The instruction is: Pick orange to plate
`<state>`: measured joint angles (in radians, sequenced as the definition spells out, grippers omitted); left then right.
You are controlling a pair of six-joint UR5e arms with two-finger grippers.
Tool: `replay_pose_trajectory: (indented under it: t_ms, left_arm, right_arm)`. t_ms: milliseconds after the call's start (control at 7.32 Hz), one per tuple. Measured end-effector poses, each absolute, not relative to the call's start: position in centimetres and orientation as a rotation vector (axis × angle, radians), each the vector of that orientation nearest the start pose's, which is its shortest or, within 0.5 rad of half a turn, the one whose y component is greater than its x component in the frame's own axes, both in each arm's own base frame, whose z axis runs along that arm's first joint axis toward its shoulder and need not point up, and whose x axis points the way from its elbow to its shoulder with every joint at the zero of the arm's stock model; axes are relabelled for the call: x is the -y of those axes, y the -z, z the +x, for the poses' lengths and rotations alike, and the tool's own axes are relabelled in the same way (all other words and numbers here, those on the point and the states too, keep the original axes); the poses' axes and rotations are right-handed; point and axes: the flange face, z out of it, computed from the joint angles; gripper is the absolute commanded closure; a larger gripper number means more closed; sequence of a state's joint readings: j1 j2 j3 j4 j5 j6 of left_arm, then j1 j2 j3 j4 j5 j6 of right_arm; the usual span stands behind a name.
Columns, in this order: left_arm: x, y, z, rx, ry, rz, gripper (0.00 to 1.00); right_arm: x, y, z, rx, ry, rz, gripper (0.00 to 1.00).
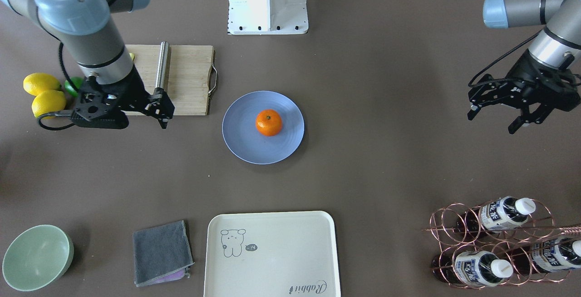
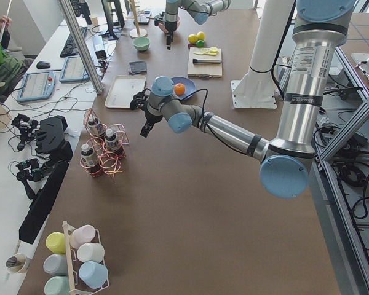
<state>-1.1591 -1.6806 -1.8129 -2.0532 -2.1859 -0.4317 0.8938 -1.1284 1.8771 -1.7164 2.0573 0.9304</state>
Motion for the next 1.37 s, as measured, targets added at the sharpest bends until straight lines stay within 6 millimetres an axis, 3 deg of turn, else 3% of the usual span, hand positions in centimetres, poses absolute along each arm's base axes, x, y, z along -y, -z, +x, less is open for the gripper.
replay_pose_trajectory:
  t_ms: [410,547,820,1094,1367]
  left_arm:
    - [53.9,-47.8,3.9,-0.763,-0.329,0.478,0.02]
    - [53.8,-50.0,1.0,-0.723,-0.355,0.433,0.02]
    - [53.4,-53.4,-2.8,-0.694,-0.346,0.372,0.02]
    - [52.5,-56.1,-4.3,-0.697,-0.316,0.318,0.02]
    - [51.8,-57.8,-4.5,-0.707,-0.280,0.227,0.02]
  right_arm:
    - [51.9,-40.8,-14.7,0.765,0.032,0.052,0.00]
    - [50.8,-45.0,-9.3,0.750,0.072,0.061,0.00]
    - [48.0,-52.7,0.0,0.739,0.128,0.071,0.00]
    - [46.0,-59.0,6.2,0.763,0.142,0.068,0.00]
    - [44.9,-62.1,8.5,0.772,0.120,0.049,0.00]
